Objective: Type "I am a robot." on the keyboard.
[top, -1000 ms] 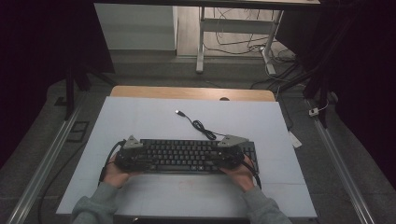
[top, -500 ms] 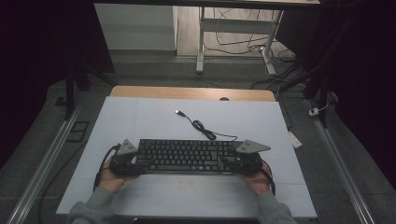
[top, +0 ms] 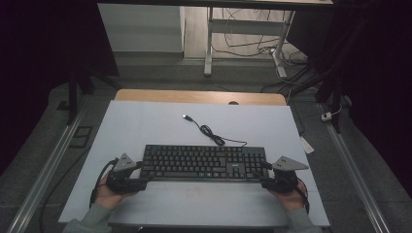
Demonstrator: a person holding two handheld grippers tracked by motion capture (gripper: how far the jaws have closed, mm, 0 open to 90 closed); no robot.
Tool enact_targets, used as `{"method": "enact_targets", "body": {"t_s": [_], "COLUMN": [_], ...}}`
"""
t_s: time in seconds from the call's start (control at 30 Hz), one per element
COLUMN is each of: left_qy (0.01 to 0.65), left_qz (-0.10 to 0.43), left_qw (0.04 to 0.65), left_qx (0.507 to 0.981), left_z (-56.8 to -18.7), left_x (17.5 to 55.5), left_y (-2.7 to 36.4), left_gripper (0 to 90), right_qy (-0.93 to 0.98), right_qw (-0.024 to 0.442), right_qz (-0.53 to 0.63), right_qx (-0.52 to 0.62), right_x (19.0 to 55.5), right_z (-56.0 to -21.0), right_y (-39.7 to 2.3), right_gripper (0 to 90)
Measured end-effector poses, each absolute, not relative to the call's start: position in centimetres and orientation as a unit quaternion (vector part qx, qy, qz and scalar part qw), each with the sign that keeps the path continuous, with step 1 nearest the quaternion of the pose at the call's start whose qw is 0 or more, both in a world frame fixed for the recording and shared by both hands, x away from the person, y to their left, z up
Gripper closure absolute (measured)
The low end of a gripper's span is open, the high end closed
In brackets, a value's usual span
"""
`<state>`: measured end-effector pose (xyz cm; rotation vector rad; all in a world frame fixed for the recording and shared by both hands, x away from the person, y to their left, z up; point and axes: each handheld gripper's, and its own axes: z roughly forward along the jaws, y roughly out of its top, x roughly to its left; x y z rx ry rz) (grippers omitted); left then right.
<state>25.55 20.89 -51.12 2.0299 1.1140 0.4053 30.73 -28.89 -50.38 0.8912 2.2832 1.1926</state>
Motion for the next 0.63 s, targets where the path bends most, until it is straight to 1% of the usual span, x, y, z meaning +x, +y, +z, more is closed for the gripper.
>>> {"method": "enact_targets", "body": {"t_s": [0.2, 0.3, 0.63], "left_qy": [0.44, 0.439, 0.438], "left_qz": [0.164, 0.166, 0.166], "left_qw": [0.386, 0.386, 0.386], "left_qx": [0.794, 0.795, 0.795], "left_z": [-51.24, -51.2, -51.24], "left_x": [25.63, 25.62, 25.71], "left_y": [21.11, 21.03, 21.11], "left_gripper": [32.9, 32.8, 32.5], "right_qy": [0.82, 0.818, 0.818], "right_qw": [0.21, 0.204, 0.205], "right_qz": [0.427, 0.434, 0.434], "right_qx": [0.318, 0.319, 0.315], "right_x": [30.36, 30.59, 30.64], "right_z": [-50.58, -50.66, -50.52], "right_y": [-29.88, -29.82, -29.81], "right_gripper": [46.5, 46.3, 46.3]}}
